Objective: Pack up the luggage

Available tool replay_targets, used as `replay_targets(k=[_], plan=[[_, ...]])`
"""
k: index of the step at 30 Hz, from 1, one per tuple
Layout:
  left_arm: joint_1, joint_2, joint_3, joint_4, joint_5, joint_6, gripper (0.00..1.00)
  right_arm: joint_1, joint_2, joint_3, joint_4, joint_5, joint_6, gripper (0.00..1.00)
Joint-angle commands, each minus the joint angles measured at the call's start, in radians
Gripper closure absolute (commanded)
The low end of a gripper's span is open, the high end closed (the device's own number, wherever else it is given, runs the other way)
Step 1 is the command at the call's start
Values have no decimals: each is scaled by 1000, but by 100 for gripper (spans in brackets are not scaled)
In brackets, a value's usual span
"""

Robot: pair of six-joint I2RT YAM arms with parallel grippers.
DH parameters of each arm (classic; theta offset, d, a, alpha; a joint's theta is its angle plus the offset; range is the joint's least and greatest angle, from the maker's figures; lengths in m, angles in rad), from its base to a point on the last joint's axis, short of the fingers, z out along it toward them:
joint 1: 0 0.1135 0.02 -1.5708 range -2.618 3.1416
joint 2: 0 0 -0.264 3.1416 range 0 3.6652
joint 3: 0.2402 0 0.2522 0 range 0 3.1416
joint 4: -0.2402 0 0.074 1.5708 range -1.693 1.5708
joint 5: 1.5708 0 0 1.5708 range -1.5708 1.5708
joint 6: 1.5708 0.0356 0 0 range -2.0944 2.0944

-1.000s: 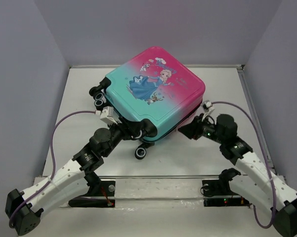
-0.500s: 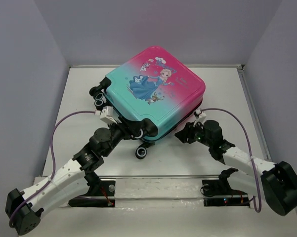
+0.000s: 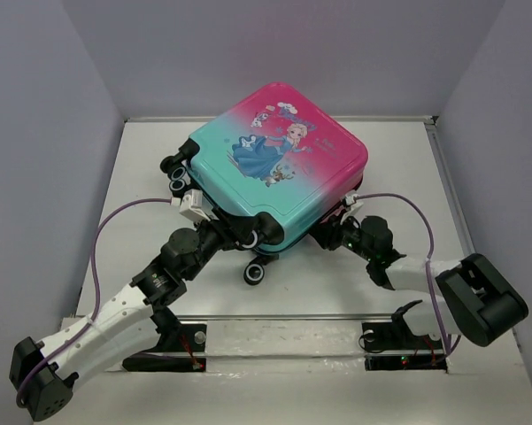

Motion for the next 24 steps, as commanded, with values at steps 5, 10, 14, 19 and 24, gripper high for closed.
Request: replay_targets(k=[5, 10, 14, 19, 24], plan=[[-7, 21, 25, 14, 24, -23, 94, 22, 80, -29, 394, -3, 56, 93], [-7, 67, 63, 66, 29, -26, 94, 197, -4, -45, 260, 105, 84, 93], [-7, 177, 144, 109, 29, 6, 94, 505, -88, 36, -62, 381, 73, 93], [-7, 281, 285, 129, 47, 43, 94, 757, -118, 95, -214, 519, 161, 93], [-6, 380, 414, 120, 99, 57, 94, 834, 51, 257, -154, 598, 141, 93]])
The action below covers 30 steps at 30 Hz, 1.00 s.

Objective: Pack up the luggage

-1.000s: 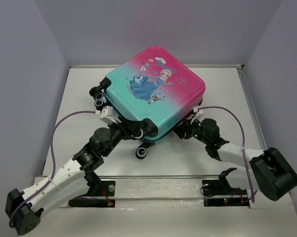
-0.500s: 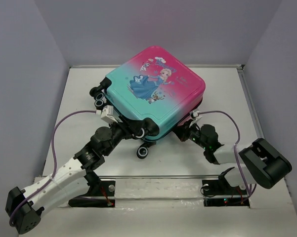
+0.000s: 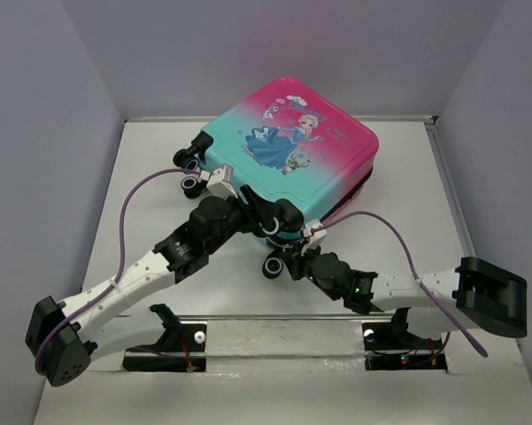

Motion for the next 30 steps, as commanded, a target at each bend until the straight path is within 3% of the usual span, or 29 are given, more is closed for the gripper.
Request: replay_targets(k=[1, 6, 7, 12, 16, 20, 22, 23, 24, 27, 29, 30], plan=[[10, 86, 172, 173, 78, 32, 94, 153, 141, 188, 68, -67, 31, 93], [13, 75, 253, 82, 169, 29, 94, 153, 258, 266, 307, 68, -43, 93], [13, 66, 244, 81, 189, 13, 94, 153, 273, 260, 443, 96, -66, 93], [-9, -35, 94, 180, 269, -161, 94, 153, 518, 335, 915, 356, -170, 93], [-27, -77, 31, 211, 241, -193, 94, 153, 719, 522, 1047, 446, -212, 93], [-26, -103, 26, 182, 220, -175, 94, 186, 717, 526, 1047, 426, -187, 83], [-21, -131, 44, 121, 166, -126, 94, 195, 672, 403, 1046, 464, -208, 57], [-13, -153, 48, 81, 133, -80, 94, 208, 614, 348, 1038, 478, -202, 32], [-6, -164, 55, 53, 97, -51, 94, 225, 574, 292, 1014, 492, -184, 23], [33, -192, 123, -120, 13, 63, 70, 236, 346, 109, 671, 478, 25, 9], [94, -223, 172, -226, -65, 194, 35, 236, 187, 88, 158, 445, 249, 7], [94, -230, 181, -260, -87, 195, 35, 236, 145, 88, 156, 435, 279, 6]])
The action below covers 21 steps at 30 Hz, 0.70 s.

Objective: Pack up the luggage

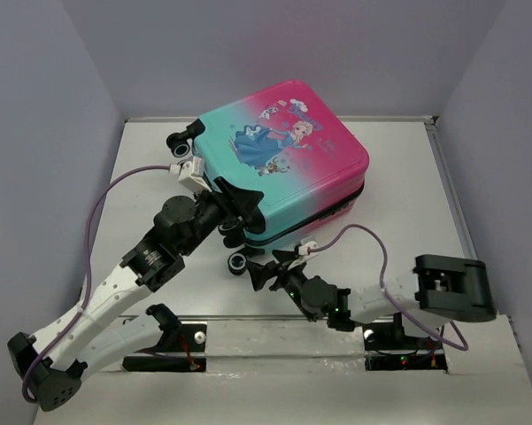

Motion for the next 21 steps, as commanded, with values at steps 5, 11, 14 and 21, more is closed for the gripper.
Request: replay_targets(k=[5, 11, 14, 21], plan=[[200, -76, 90, -316, -94, 284, 17, -31, -363, -7, -795, -40, 389, 0], [228, -65, 16, -326, 93, 365, 15, -181, -567, -62, -936, -184, 412, 1], [228, -45, -8, -303, 242, 399, 16, -261, -646, -82, -1011, -223, 412, 1], [228, 8, -59, -226, 354, 413, 32, -523, -730, -79, -1057, -356, 319, 30]])
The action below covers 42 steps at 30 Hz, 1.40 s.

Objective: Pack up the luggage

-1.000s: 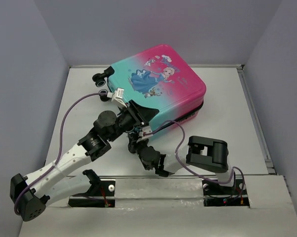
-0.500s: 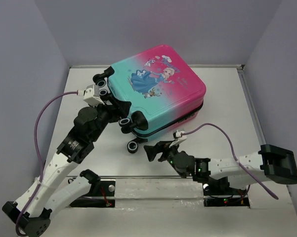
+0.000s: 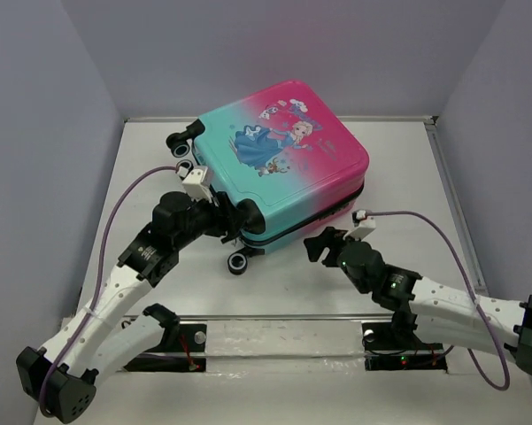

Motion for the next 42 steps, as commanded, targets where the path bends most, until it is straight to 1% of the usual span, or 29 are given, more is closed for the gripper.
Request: replay_targets(k=[1, 2, 3, 4, 5, 7, 8, 9, 10, 11, 12, 15, 16, 17, 19, 21, 23, 24, 25, 26, 29, 30, 33, 34, 36, 38, 39, 40, 42], plan=[[2, 27, -25, 68, 162, 48, 35, -178, -10, 34, -48, -113, -70, 42], [2, 32, -26, 69, 162, 48, 37, -214, -1, 34, -49, -128, -83, 51], [2, 46, -25, 78, 173, 46, 40, -252, 10, 60, -49, -144, -98, 63], [2, 53, -22, 81, 176, 48, 44, -327, 31, 75, -51, -185, -118, 70], [4, 66, -18, 84, 193, 49, 45, -362, 42, 99, -51, -214, -127, 76], [2, 73, -18, 85, 211, 52, 46, -438, 70, 121, -49, -256, -152, 76], [2, 83, -20, 81, 223, 58, 46, -517, 81, 144, -49, -306, -158, 76], [2, 83, -23, 79, 229, 60, 47, -554, 91, 155, -49, -334, -166, 77], [2, 83, -34, 81, 231, 63, 53, -588, 104, 169, -46, -357, -178, 78], [2, 83, -40, 79, 237, 65, 56, -650, 134, 185, -43, -380, -181, 80], [2, 86, -54, 81, 237, 65, 58, -677, 153, 219, -37, -423, -193, 83], [2, 98, -75, 93, 257, 51, 66, -734, 263, 318, -22, -460, -224, 84], [2, 103, -83, 102, 265, 43, 71, -734, 292, 345, -15, -466, -231, 84], [1, 110, -87, 114, 282, 37, 74, -746, 347, 371, -11, -474, -238, 84], [-16, 116, -95, 127, 291, 16, 80, -757, 393, 418, 6, -504, -259, 84], [-48, 127, -101, 153, 279, 0, 82, -769, 450, 483, 43, -544, -281, 84], [-122, 142, -95, 161, 241, -15, 83, -798, 484, 562, 54, -582, -311, 84], [-149, 170, -89, 162, 205, -17, 83, -812, 501, 592, 54, -602, -314, 82], [-171, 182, -81, 168, 200, -20, 83, -827, 534, 619, 54, -691, -319, 80], [-197, 202, -84, 190, 205, -38, 83, -858, 551, 680, 54, -726, -322, 76], [-220, 234, -89, 272, 234, -75, 83, -913, 617, 765, 44, -846, -325, 68], [-229, 244, -84, 286, 236, -81, 83, -913, 628, 816, 34, -890, -328, 58], [-268, 291, -61, 343, 256, -102, 81, -923, 616, 857, -52, -912, -362, 43], [-277, 305, -45, 357, 260, -112, 80, -923, 598, 842, -66, -928, -362, 35], [-297, 348, -26, 401, 266, -124, 79, -923, 517, 807, -129, -951, -356, 26], [-303, 379, 6, 452, 282, -145, 77, -912, 435, 694, -140, -986, -333, 22], [-303, 406, 20, 463, 285, -150, 76, -898, 339, 646, -140, -986, -327, 20], [-303, 417, 52, 469, 283, -158, 75, -857, 290, 550, -140, -974, -315, 19], [-301, 434, 84, 480, 263, -162, 74, -796, 161, 459, -140, -957, -293, 18]])
